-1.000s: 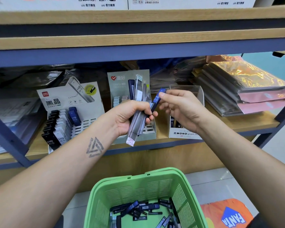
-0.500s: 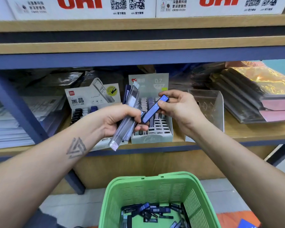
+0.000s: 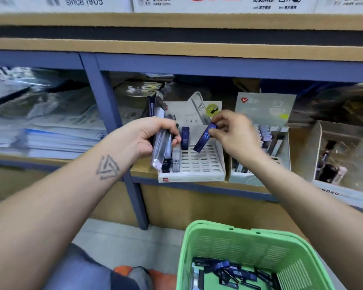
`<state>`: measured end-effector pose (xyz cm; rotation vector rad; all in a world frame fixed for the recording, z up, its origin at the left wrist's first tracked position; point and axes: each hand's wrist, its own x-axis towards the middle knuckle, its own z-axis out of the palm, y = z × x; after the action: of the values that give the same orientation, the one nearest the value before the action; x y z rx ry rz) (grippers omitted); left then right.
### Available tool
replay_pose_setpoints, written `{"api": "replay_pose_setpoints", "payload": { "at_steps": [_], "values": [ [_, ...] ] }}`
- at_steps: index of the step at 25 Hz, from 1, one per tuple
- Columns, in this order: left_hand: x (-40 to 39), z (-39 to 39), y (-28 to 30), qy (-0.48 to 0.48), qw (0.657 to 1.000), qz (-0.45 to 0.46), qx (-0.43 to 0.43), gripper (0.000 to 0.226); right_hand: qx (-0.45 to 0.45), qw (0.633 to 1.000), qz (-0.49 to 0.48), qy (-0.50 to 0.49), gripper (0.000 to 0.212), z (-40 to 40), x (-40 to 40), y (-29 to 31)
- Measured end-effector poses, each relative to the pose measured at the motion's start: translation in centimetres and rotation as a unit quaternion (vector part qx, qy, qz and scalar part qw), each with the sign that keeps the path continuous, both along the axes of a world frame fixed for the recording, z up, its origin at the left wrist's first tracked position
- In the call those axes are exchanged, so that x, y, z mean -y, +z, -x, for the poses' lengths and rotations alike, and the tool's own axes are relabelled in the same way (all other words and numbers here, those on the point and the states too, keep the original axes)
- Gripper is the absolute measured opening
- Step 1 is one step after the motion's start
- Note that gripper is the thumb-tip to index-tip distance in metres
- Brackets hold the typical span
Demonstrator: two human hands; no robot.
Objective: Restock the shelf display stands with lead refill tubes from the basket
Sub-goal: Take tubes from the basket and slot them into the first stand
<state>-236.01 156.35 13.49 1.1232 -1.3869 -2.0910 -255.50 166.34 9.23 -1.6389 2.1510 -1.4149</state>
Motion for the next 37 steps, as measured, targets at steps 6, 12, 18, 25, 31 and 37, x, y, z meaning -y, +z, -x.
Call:
{"api": "replay_pose_setpoints", "payload": {
  "at_steps": [6, 12, 18, 25, 31, 37],
  "values": [
    [1.5, -2.3, -0.1, 0.026, 0.999, -0.029, -0.016, 0.015, -0.074, 0.997, -0.002, 0.006, 0.017, -2.8, 4.1, -1.3],
    [2.4, -2.6, -0.5, 0.027, 0.997, -0.059, -0.047, 0.008, -0.123, 0.991, -0.045, 0.025, 0.014, -3.3, 6.3, -1.7],
    [2.1, -2.9, -0.9, 0.018, 0.996, -0.069, -0.057, 0.007, -0.136, 0.989, -0.050, 0.006, 0.016, -3.5, 7.5, -1.9],
    [1.9, -2.8, -0.8, 0.014, 0.996, -0.069, -0.057, 0.004, -0.094, 0.995, -0.024, 0.022, 0.016, -3.6, 7.2, -2.2],
    [1.9, -2.5, -0.8, 0.021, 0.995, -0.070, -0.065, 0.006, -0.082, 0.997, -0.001, 0.010, 0.017, -3.3, 6.7, -2.5],
    [1.8, -2.3, -0.8, 0.020, 0.995, -0.069, -0.062, 0.008, -0.086, 0.996, -0.009, 0.029, 0.017, -3.6, 7.0, -2.5]
  ]
}}
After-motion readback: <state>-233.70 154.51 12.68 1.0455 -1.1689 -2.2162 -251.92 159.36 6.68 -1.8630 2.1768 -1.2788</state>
